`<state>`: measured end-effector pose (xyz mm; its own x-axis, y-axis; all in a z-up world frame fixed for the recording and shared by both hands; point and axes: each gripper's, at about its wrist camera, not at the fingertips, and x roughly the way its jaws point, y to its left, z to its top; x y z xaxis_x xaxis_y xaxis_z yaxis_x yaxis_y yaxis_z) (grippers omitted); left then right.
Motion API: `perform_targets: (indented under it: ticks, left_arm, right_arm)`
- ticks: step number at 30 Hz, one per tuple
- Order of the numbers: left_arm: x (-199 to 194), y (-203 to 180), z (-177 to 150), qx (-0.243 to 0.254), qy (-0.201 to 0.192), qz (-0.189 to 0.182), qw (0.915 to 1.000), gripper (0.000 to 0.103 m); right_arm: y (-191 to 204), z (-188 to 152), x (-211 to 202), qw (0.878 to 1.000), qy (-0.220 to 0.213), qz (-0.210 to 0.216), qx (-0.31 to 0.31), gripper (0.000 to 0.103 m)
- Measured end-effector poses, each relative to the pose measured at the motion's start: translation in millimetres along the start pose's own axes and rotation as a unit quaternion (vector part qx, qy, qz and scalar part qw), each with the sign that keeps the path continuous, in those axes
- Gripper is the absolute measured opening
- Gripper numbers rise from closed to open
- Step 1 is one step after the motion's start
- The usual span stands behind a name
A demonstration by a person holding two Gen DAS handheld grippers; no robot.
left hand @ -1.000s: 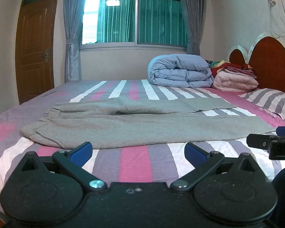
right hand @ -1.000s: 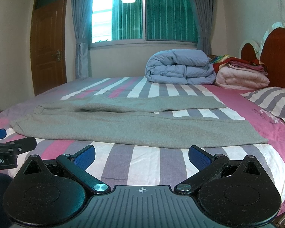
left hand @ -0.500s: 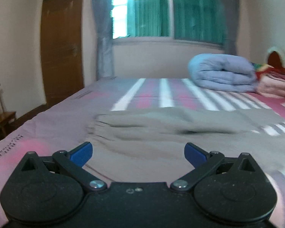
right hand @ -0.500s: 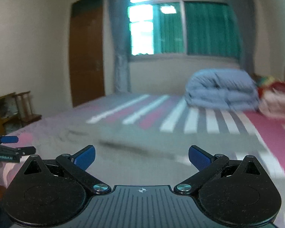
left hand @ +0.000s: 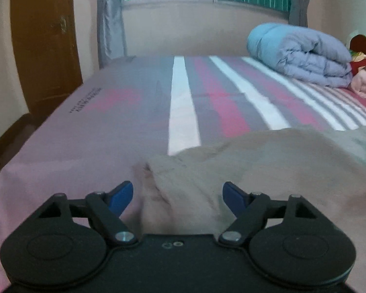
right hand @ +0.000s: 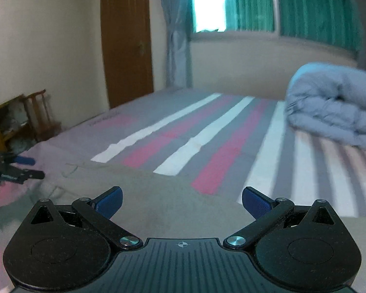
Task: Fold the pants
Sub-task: 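Grasp the cuff end of the grey sweatpants with the left gripper while the right gripper grasps the other cuff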
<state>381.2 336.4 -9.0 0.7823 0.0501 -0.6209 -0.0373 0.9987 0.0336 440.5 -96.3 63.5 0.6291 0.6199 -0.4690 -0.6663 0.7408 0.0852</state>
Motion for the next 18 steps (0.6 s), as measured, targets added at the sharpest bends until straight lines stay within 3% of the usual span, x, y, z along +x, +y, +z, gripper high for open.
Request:
perform_targets:
  ticks: [4,6,8,12,15,16,18]
  left_arm:
    - [46,20,12,0.004,0.036,-0.024,0.9991,0.074]
    - [66,32,15,0.006,0.051,-0.03,0.9982,0.075]
    - [82,40,16,-0.003,0.065,-0.051,0.9966,0.075]
    - [100,42,22,0.012,0.07,-0.086,0.9938,0.073]
    - [110,42,25,0.013,0.072,-0.109,0.9914,0.062]
    - [113,43,25,0.007,0.068,-0.112,0.9913,0.046]
    - [117,47,26,0.002,0.064,-0.114,0.9914,0.036]
  right_arm:
    - [-3,7,76,0.998,0.034,0.031,-0.034,0.103]
    - [-3,8,108,0.996,0.051,0.044,-0.062,0.093]
    - [-6,8,139,0.993,0.072,0.058,-0.075,0.073]
    - [-15,3,179,0.988,0.1,0.084,-0.079,0.073]
    - [-16,0,199,0.984,0.125,0.085,-0.097,0.073]
    - [-18,-1,202,0.982,0.135,0.092,-0.094,0.073]
    - [-18,-4,208,0.98,0.148,0.084,-0.104,0.069]
